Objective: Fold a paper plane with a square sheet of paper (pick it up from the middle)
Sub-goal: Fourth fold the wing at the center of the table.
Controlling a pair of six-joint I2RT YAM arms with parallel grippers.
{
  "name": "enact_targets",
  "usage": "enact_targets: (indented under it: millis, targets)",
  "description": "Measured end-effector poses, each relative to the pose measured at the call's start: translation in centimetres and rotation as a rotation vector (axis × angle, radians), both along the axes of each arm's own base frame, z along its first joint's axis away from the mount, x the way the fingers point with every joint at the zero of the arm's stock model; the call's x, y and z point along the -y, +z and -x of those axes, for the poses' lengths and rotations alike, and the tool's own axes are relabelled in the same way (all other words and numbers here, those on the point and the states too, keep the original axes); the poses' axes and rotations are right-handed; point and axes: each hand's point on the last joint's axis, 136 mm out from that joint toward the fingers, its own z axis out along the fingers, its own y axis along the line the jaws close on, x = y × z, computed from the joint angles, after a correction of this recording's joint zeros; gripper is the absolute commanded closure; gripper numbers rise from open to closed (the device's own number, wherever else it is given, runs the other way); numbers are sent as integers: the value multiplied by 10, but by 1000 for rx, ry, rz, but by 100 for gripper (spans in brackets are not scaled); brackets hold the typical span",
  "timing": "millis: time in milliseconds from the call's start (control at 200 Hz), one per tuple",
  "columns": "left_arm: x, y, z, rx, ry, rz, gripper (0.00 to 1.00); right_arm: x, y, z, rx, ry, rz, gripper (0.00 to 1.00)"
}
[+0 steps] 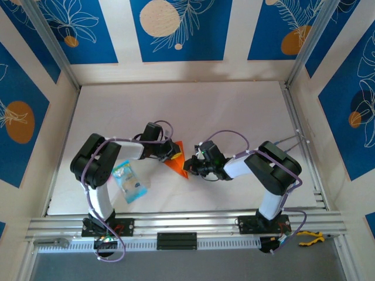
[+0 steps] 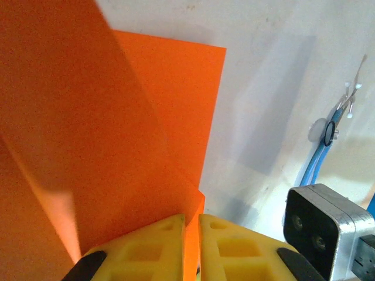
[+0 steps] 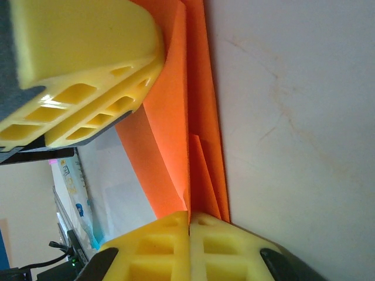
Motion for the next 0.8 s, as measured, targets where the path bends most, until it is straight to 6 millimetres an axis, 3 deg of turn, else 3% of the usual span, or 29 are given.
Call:
enact_targets:
  millis: [370,800]
  targets:
    - [3,-6,-2,-9,-20,-10,86,0,0,0,-10,2,-6,95]
    - [5,-7,-2,-3,-40,-15,87,1,2,12,-62,43,55,84]
